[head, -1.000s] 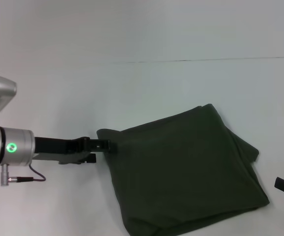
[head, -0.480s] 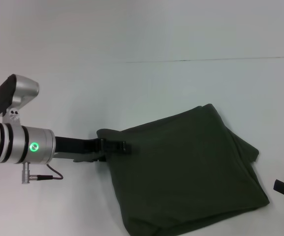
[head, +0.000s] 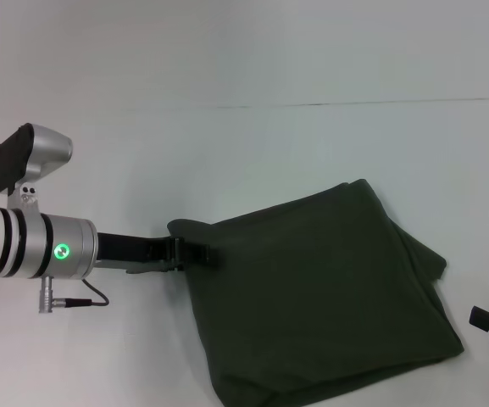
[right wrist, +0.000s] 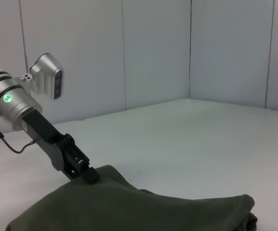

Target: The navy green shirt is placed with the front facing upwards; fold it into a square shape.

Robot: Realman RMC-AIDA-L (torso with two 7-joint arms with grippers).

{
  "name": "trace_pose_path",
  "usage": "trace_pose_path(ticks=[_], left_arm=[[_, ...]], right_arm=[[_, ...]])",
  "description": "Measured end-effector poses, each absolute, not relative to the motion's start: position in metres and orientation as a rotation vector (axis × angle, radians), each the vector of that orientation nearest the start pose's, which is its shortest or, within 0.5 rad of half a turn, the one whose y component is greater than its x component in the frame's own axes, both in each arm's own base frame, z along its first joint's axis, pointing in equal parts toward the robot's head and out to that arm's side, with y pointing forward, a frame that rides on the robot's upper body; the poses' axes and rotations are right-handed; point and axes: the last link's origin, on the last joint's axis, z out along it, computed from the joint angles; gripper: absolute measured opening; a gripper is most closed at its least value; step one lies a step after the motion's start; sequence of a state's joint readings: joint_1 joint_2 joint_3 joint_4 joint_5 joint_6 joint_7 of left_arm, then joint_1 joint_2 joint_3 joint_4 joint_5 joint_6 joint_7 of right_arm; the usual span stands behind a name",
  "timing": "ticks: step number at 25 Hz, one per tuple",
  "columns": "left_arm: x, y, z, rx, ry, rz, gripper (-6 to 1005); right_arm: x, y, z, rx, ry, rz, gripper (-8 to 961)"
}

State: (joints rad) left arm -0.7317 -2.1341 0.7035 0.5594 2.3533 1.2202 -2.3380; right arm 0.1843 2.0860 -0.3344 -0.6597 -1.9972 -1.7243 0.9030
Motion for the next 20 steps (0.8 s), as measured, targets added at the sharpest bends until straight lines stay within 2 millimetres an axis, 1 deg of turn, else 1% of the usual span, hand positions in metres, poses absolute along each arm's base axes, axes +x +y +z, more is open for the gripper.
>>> trace_pose_path(ticks=[5, 11, 14, 20], left_arm=[[-0.250, 0.373, -0.057, -2.343, -1.729, -0.334, 466], [-0.249, 0.374, -0.055, -2.351, -1.703, -0.341, 251], [-0.248, 0.376, -0.054, -2.358, -1.684, -0.345, 195], [-0.245, 0.387, -0.047, -2.338, -1.635, -0.354, 83]], right_arm=[[0.360, 0.216, 0.043, -2.357, 0.466, 0.688, 838], [0.360, 0.217, 0.042, -2.355, 0.465, 0.691, 838], [0.358, 0.218, 0.042, -2.359, 0.458, 0.701, 838], [0.354, 0.220, 0.042, -2.361, 0.443, 0.730, 838]])
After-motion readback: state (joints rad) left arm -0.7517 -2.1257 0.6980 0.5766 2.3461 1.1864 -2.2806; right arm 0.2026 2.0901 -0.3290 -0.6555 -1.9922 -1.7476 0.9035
